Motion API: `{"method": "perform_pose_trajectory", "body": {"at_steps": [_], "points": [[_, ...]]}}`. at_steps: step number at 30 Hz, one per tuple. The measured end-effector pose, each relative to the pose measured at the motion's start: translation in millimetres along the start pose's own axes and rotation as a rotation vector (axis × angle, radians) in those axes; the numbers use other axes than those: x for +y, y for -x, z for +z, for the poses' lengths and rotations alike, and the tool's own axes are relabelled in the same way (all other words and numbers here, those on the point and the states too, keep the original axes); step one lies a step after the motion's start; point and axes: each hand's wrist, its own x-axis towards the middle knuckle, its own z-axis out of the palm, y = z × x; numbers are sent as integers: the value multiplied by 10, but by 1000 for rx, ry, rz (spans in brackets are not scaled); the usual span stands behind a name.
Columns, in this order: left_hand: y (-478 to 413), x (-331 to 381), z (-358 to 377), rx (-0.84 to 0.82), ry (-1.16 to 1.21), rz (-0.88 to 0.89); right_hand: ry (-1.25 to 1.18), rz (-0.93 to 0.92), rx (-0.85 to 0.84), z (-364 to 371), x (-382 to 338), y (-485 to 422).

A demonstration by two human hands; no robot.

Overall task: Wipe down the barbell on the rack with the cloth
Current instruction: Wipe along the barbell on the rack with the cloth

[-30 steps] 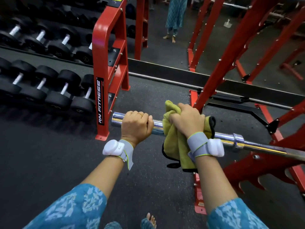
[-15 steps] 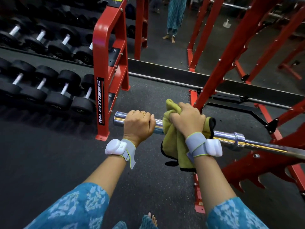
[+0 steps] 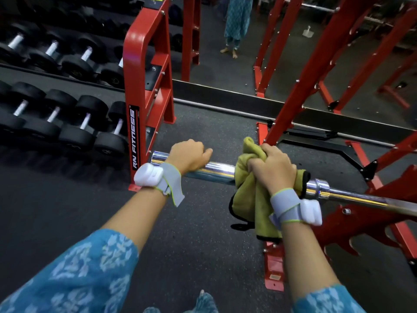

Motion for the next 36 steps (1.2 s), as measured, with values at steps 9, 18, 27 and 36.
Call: {"method": "perform_pose_trajectory", "body": {"at_steps": [9,18,27,36], "points": [[123,32,155,151,-59,-13,44,-400,165,171,19,205],[244,-68,553,715,-101,115,30,-19,161,77,84,151],[230,-89,594,814,-118,147,45,-402,152,224,-88,229],[201,-101,622,853,-108,156,56,-31,78,99,-66,44]]}}
